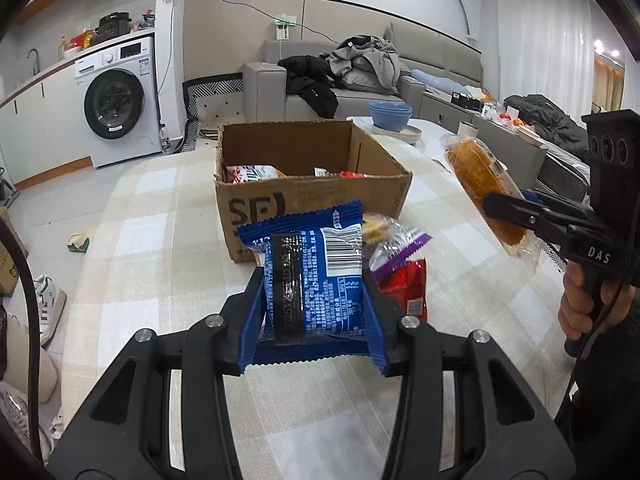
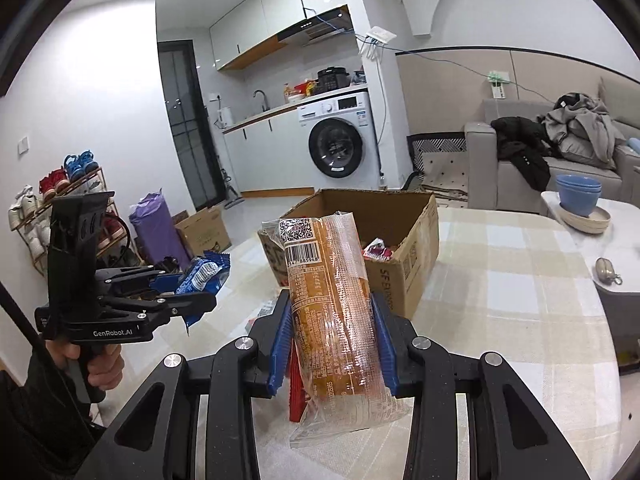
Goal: Organize snacks
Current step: 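Lift both held packets and carry them over the cardboard box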
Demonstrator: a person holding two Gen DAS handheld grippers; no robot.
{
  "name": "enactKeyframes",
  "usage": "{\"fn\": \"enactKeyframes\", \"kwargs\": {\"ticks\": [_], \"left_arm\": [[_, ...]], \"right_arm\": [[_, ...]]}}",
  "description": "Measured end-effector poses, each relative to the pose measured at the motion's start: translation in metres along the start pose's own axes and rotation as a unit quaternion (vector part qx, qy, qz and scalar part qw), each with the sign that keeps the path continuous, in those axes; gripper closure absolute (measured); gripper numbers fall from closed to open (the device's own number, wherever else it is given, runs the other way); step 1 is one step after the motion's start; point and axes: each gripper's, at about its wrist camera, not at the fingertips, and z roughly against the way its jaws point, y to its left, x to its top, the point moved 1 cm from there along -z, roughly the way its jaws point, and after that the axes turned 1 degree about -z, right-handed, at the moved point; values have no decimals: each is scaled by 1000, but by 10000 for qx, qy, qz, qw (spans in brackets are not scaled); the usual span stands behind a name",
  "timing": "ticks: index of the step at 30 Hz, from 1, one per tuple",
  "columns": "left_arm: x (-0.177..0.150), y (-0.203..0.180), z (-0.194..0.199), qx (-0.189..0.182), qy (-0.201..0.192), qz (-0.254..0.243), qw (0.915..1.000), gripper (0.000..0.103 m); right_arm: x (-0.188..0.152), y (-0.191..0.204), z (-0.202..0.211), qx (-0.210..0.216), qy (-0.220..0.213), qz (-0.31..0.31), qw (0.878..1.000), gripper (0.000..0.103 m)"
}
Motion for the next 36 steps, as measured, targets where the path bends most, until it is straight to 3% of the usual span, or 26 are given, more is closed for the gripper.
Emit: {"fn": "enactKeyframes", "kwargs": {"ticks": [15,36], "left_arm": [[40,14,-37,249,-152,30,9996,62],[88,21,-70,384,-321,28,9987,62]], "right_arm": [[19,3,-20,-586,-298,-174,9977,65],[54,-5,-45,-640,-684,-235,9953,65]]}}
